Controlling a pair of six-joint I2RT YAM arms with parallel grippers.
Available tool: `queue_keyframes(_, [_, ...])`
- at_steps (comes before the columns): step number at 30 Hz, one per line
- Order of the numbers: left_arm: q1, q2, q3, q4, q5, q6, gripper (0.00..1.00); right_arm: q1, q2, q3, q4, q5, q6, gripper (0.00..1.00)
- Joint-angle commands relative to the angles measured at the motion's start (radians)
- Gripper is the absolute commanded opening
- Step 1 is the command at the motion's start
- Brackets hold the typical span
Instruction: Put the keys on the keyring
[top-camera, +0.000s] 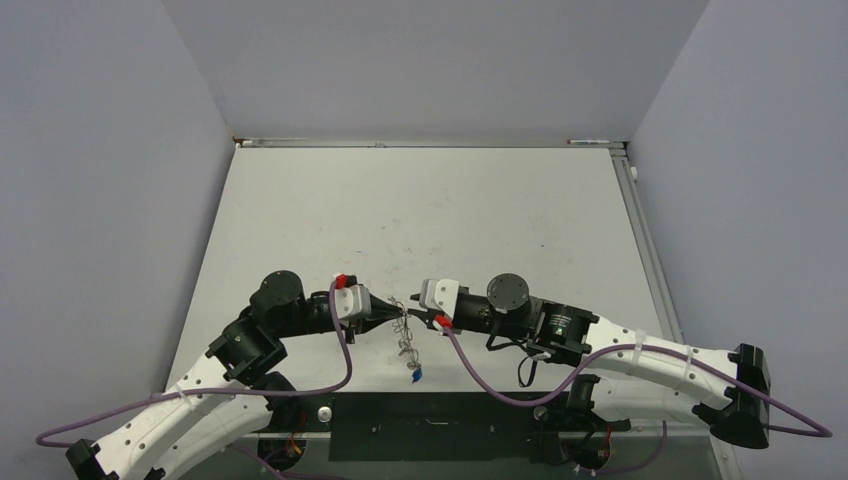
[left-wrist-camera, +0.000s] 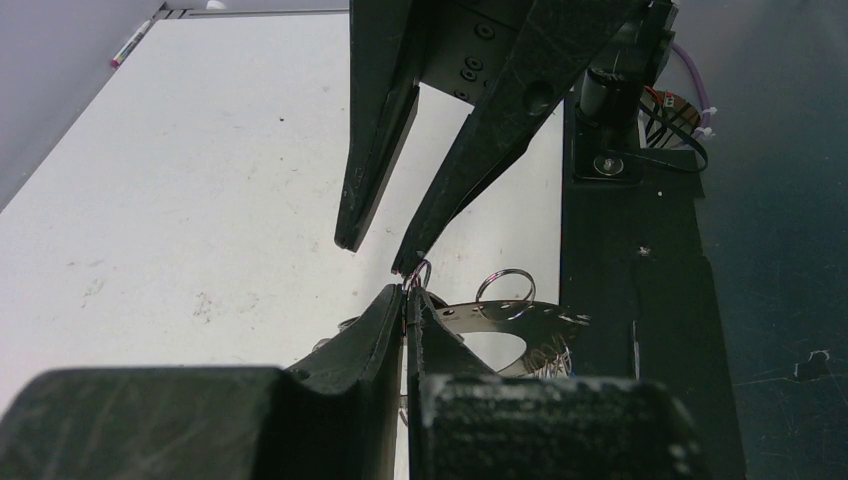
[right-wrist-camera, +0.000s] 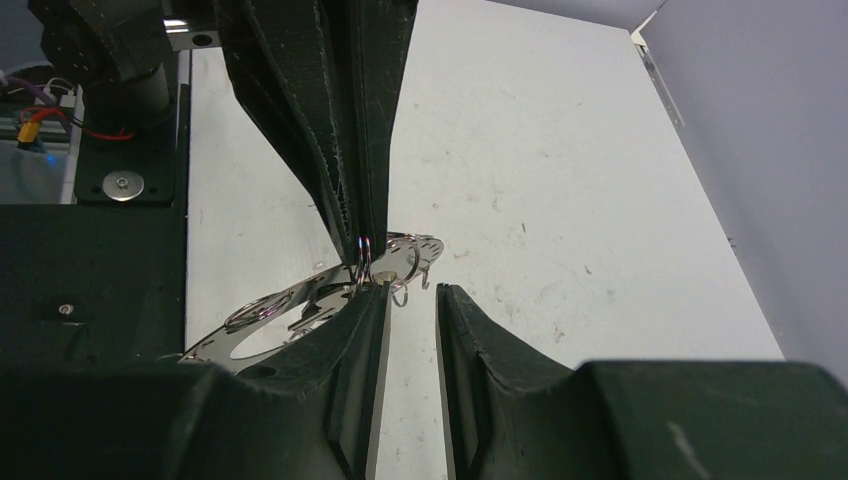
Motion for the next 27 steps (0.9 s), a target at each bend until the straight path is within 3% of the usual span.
queue_keyframes(1, [0.005,-0.006,0.004,0.087,0.017,-0.011,0.0,-0.003,-0.004,0.054,-0.001,-0.056,-0.005,0.25])
queue_keyframes(12, [0.01,-0.022,0.0,0.088,0.004,-0.011,0.0,0.003,-0.042,0.042,-0.049,0.077,-0.004,0.26])
queue_keyframes(27, [0.03,-0.016,0.0,0.103,0.025,-0.028,0.0,0.002,0.014,0.074,-0.043,-0.057,0.01,0.29])
